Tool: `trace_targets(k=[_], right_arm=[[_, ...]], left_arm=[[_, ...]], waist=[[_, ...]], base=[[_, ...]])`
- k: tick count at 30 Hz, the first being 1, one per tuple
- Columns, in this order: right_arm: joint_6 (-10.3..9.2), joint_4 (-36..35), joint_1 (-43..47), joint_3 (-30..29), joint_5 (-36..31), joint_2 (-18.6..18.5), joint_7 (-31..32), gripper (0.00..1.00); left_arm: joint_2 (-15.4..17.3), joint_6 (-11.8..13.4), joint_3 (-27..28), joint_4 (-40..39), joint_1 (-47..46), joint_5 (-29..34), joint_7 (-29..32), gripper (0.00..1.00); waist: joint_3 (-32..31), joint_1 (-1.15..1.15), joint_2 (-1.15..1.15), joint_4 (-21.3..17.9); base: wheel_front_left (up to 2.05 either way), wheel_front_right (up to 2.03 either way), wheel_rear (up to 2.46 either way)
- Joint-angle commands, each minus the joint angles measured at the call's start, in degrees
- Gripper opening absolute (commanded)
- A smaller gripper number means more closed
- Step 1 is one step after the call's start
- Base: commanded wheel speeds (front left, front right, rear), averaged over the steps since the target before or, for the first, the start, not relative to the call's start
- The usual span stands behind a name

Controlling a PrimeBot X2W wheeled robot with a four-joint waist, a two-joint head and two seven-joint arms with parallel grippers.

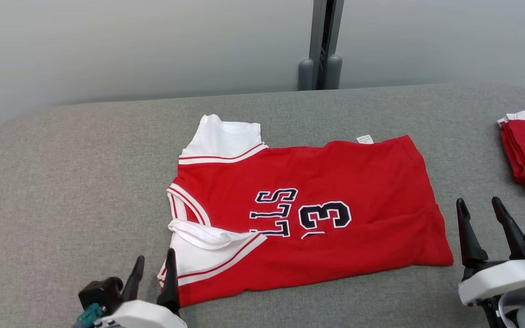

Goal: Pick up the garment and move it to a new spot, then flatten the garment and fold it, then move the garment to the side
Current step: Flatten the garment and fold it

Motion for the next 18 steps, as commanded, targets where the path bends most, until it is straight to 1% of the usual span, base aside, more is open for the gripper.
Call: trace_targets(k=[1, 4, 11, 15, 18], right_arm=[[-0.03, -0.7, 1.0, -0.7, -1.0, 0.6, 0.0, 1.0], [-0.03, -1.5, 1.7, -1.8, -1.8, 1.7, 0.0, 1.0], [-0.03, -1.8, 2.1, -2.6, -2.8, 2.6, 0.0, 1.0], [-0.03, -1.7, 2.0, -2.9, -3.1, 2.6, 0.0, 1.0], [-0.03, -1.4, 2.3, -2.9, -3.2, 2.7, 0.0, 1.0]], left_arm=[[-0.4, -0.5, 0.2, 1.4, 0.8, 1.0, -0.2, 1.0], [-1.4, -1.1, -0.5, 4.6, 0.9, 2.1, -0.2, 1.0], [-2.8, 0.1, -0.1, 12.9, -1.5, 2.0, -0.2, 1.0], [-3.4, -1.0, -0.4, 17.2, -2.8, 0.6, 1.3, 1.0], [-3.8, -1.4, -0.3, 19.4, -3.7, -0.4, 1.3, 1.0]], waist=[[-0.1, 0.0, 0.0, -0.1], [0.1, 0.0, 0.0, -0.3], [0.4, 0.0, 0.0, -0.6], [0.4, 0.0, 0.0, -1.0], [0.4, 0.0, 0.0, -1.4]], base=[[0.0, 0.0, 0.0], [0.0, 0.0, 0.0], [0.0, 0.0, 0.0], [0.0, 0.0, 0.0], [0.0, 0.0, 0.0]])
